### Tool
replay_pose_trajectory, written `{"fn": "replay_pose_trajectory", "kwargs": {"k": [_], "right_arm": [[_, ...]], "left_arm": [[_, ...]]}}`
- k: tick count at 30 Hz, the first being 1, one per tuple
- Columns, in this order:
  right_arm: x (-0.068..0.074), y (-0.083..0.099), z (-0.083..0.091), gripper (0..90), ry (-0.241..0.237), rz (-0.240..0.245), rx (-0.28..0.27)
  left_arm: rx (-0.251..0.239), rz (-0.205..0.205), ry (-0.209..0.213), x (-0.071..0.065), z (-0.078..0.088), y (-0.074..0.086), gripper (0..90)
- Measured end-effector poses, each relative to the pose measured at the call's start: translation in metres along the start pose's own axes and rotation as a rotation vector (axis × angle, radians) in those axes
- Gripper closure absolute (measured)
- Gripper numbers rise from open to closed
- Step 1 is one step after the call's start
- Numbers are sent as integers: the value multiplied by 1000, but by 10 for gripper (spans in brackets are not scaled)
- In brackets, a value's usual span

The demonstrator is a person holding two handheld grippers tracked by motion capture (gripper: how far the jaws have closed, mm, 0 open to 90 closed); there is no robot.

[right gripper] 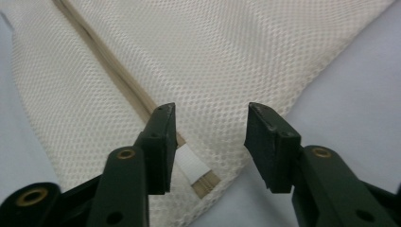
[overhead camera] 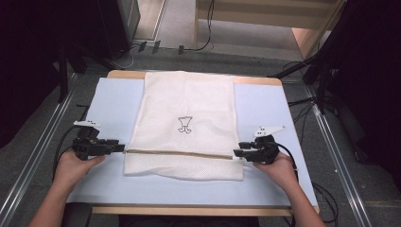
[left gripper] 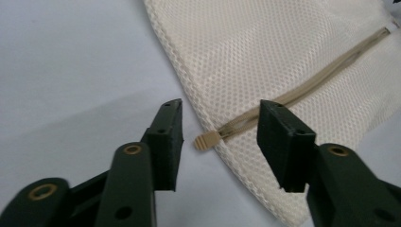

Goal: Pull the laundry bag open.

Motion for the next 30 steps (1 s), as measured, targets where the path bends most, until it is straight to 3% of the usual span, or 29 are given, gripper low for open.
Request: {"fn": "replay_pose_trajectory", "kwargs": {"k": [5, 6, 14, 22, 30], "right_arm": [[-10, -3, 5, 449, 50, -17, -52], [-16, -4, 7, 422, 79, -32, -67], [-37, -1, 13, 386, 151, -72, -92], [-51, 5, 16, 364, 206, -103, -88], [-54, 9, 16, 351, 224, -103, -78]], "left_arm": [[-29, -4, -45, 7, 3, -1, 429], [-35, -7, -57, 10, 3, -2, 415], [-61, -26, -149, 27, 5, -1, 369], [-41, -19, -172, 35, 2, 1, 349], [-33, -12, -180, 38, -1, 0, 313]]}}
Point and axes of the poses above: each handheld gripper's, and its own axes: z roughly backward along the jaws, y roughly out of its underside, x roughly to its left, the point moved 8 cm from there along -z, roughly forward along the jaws, and after that the axes turned 8 degrees about -z, right-handed, at the moved point
